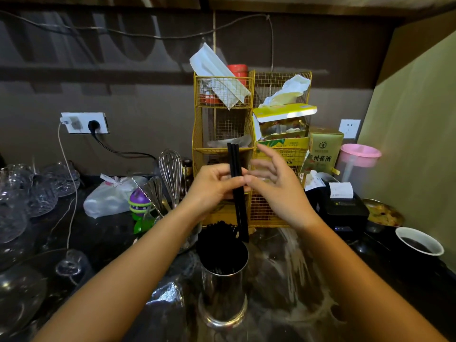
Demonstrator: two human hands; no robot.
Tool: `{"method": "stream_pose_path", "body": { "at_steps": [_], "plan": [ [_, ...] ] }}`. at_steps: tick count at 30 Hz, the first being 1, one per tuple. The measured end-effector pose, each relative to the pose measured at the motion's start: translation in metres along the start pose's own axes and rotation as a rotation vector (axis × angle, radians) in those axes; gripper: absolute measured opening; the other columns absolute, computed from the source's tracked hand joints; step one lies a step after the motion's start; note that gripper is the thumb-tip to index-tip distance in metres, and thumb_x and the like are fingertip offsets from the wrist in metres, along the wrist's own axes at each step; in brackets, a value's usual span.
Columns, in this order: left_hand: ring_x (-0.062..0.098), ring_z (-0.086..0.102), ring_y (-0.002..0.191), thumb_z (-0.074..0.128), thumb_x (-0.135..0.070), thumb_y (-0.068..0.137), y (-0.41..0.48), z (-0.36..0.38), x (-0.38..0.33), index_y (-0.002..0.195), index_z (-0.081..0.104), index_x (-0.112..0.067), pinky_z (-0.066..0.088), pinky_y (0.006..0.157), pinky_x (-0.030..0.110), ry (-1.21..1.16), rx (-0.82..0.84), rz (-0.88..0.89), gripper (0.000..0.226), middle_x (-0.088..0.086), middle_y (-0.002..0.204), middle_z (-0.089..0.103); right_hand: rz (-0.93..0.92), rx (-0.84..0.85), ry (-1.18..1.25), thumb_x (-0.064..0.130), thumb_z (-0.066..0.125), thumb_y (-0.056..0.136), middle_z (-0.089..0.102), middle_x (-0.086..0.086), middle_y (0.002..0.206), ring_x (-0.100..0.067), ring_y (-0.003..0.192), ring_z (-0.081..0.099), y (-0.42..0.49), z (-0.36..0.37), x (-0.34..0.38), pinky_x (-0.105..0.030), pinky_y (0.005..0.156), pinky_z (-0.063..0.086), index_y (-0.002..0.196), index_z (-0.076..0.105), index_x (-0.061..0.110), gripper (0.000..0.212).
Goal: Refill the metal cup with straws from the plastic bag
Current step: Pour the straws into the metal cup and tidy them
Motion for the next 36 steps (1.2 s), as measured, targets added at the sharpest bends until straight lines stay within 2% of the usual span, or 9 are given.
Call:
{"method": "stream_pose_path", "body": {
  "at_steps": [2, 4, 9, 12, 20, 23, 27, 31, 36],
  "plan": [
    [0.003, 0.068, 0.066, 0.056, 0.002, 0.08, -0.003, 0.009, 0.011, 0.093, 0.065, -0.004, 0.054, 0.059, 0.014, 0.026, 0.048, -0.019, 0.017, -0.006, 0.07, 0.071, -0.065, 0.024, -0.061, 0.012, 0.057, 0.086, 0.046, 0.002, 0.124, -0.011, 0.108, 0.053, 0.0, 0.007, 0.006, -0.012, 0.077, 0.052, 0.136, 0.027, 0.033, 0.062],
    [0.002, 0.067, 0.069, 0.056, 0.003, 0.08, -0.007, 0.015, 0.02, 0.096, 0.065, -0.007, 0.055, 0.064, 0.014, 0.105, 0.097, -0.014, 0.021, -0.005, 0.078, 0.07, -0.099, 0.035, -0.111, 0.012, 0.057, 0.087, 0.047, 0.004, 0.122, -0.009, 0.111, 0.05, 0.0, 0.013, 0.004, -0.01, 0.08, 0.048, 0.132, 0.026, 0.041, 0.062],
    [0.002, 0.061, 0.062, 0.06, -0.002, 0.08, -0.014, 0.023, 0.041, 0.09, 0.067, -0.008, 0.048, 0.067, 0.016, 0.334, 0.18, -0.021, 0.014, -0.003, 0.063, 0.066, -0.157, -0.044, -0.341, 0.009, 0.056, 0.086, 0.058, -0.003, 0.125, -0.012, 0.115, 0.052, -0.006, 0.02, -0.014, -0.029, 0.096, 0.046, 0.13, 0.047, 0.021, 0.046],
    [0.032, 0.063, 0.079, 0.065, -0.016, 0.077, -0.013, 0.021, 0.062, 0.083, 0.068, -0.003, 0.048, 0.084, 0.051, 0.595, 0.216, -0.021, 0.014, 0.023, 0.083, 0.068, -0.138, -0.068, -0.427, 0.008, 0.057, 0.086, 0.064, -0.009, 0.12, -0.015, 0.111, 0.056, -0.013, 0.024, -0.035, -0.015, 0.09, 0.039, 0.122, 0.055, 0.011, 0.037],
    [0.022, 0.04, 0.116, 0.053, -0.034, 0.084, -0.022, 0.025, 0.085, 0.106, 0.061, -0.02, 0.026, 0.099, 0.041, 1.123, 0.271, -0.026, 0.028, 0.002, 0.124, 0.054, -0.128, -0.011, -0.437, 0.003, 0.052, 0.086, 0.064, -0.022, 0.115, -0.011, 0.104, 0.055, -0.034, 0.038, -0.07, 0.012, 0.082, 0.026, 0.115, 0.058, -0.004, 0.03],
    [0.022, 0.038, 0.119, 0.052, -0.034, 0.085, -0.024, 0.023, 0.09, 0.111, 0.06, -0.019, 0.027, 0.101, 0.041, 1.143, 0.281, -0.031, 0.031, 0.003, 0.127, 0.05, -0.097, 0.057, -0.434, 0.006, 0.044, 0.085, 0.059, -0.026, 0.121, -0.015, 0.114, 0.053, -0.042, 0.046, -0.084, 0.011, 0.089, 0.022, 0.117, 0.054, -0.008, 0.037],
    [0.021, 0.037, 0.123, 0.055, -0.03, 0.084, -0.025, 0.02, 0.094, 0.114, 0.059, -0.02, 0.027, 0.105, 0.043, 1.089, 0.303, -0.028, 0.032, 0.002, 0.131, 0.049, -0.026, 0.181, -0.583, 0.009, 0.039, 0.095, 0.034, -0.017, 0.146, -0.021, 0.138, 0.028, -0.048, 0.055, -0.108, -0.004, 0.102, 0.007, 0.134, 0.033, 0.0, 0.041],
    [0.022, 0.038, 0.122, 0.055, -0.025, 0.084, -0.026, 0.02, 0.094, 0.114, 0.059, -0.019, 0.03, 0.106, 0.045, 1.073, 0.315, -0.031, 0.031, 0.003, 0.131, 0.05, 0.022, 0.281, -0.652, 0.014, 0.03, 0.098, 0.016, -0.008, 0.155, -0.016, 0.144, 0.006, -0.047, 0.058, -0.118, -0.013, 0.106, -0.001, 0.141, 0.019, 0.007, 0.045],
    [0.021, 0.045, 0.121, 0.055, -0.019, 0.084, -0.026, 0.015, 0.082, 0.112, 0.06, -0.014, 0.031, 0.108, 0.038, 0.954, 0.29, -0.008, 0.029, 0.006, 0.127, 0.054, -0.008, 0.19, -0.614, 0.022, 0.043, 0.094, 0.027, -0.011, 0.151, -0.022, 0.141, 0.017, -0.047, 0.046, -0.103, -0.017, 0.107, 0.008, 0.138, 0.033, 0.01, 0.047]
  ]
}}
Point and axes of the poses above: each hand's wrist, its own y-axis towards the middle knuckle, its own z-axis out of the palm, x = y × z, the point moved 8 cm from there along y, towards the middle knuckle
